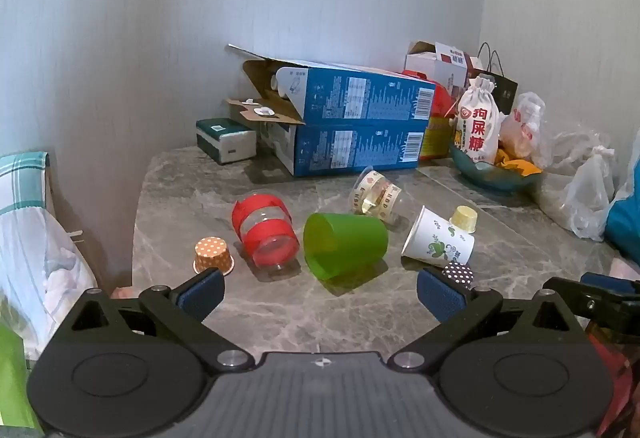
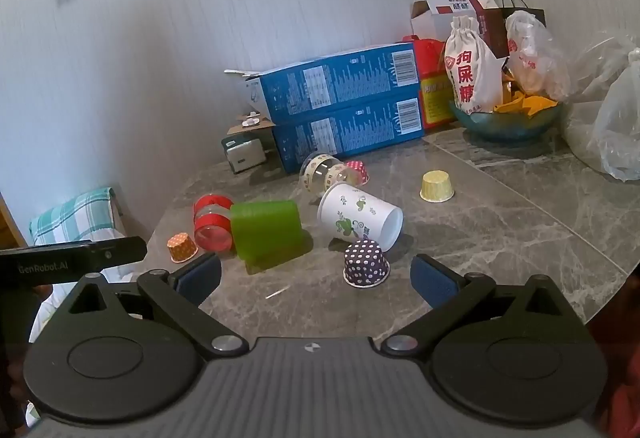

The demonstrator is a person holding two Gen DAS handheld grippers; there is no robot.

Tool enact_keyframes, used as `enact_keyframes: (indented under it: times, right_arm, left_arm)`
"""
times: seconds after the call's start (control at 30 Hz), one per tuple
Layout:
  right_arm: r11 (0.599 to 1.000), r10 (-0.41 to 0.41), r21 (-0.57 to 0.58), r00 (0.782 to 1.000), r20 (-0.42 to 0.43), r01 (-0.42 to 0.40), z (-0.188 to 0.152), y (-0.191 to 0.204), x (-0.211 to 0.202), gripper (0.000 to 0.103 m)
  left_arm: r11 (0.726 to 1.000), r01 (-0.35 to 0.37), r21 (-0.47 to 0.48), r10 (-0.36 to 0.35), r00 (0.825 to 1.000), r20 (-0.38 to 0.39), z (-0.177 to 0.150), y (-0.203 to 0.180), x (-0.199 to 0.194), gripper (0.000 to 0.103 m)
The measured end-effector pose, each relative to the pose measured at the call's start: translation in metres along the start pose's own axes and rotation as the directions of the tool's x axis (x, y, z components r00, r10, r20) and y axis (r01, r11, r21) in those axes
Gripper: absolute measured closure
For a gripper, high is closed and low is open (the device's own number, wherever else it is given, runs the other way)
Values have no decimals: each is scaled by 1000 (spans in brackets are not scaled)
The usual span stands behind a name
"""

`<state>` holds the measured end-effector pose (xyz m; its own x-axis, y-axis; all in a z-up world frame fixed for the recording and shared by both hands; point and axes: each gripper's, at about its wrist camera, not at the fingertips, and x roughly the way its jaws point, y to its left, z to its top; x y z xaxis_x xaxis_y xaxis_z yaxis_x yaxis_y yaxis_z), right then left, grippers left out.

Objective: Flip cup upright

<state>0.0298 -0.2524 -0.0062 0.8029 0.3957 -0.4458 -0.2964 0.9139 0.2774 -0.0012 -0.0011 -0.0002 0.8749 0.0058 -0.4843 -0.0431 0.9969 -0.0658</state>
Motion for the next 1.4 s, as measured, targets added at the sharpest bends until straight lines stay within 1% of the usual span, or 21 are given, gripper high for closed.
enact_keyframes:
  times: [0.1,1.03,1.2,1.3,1.4]
  right_arm:
    - [1000,1,0,1000,0,-1,1,-1,0,1]
    - [1000,6,13,1000,15,-6,2,-3,-3,1]
    - [999,14,34,999,46,-16,2,-5,-7,1]
    - [1000,3,30,999,44,-4,2,-5,-6,1]
    - [999,11,32,999,38,-13,1,-6,-5,1]
  left_arm:
    - [1000,5,-19,-5,1000,-2,-2,3,-1,0]
    - [1000,22,-6,-22,1000,-22,2,-3,0,0]
    - [1000,26,-10,-26,999,-22,2,-4,0,0]
    - [1000,27,-12,-28,999,-21,1,-4,0,0]
    - [1000,29,-12,-29,999,-22,0,-5,0,0]
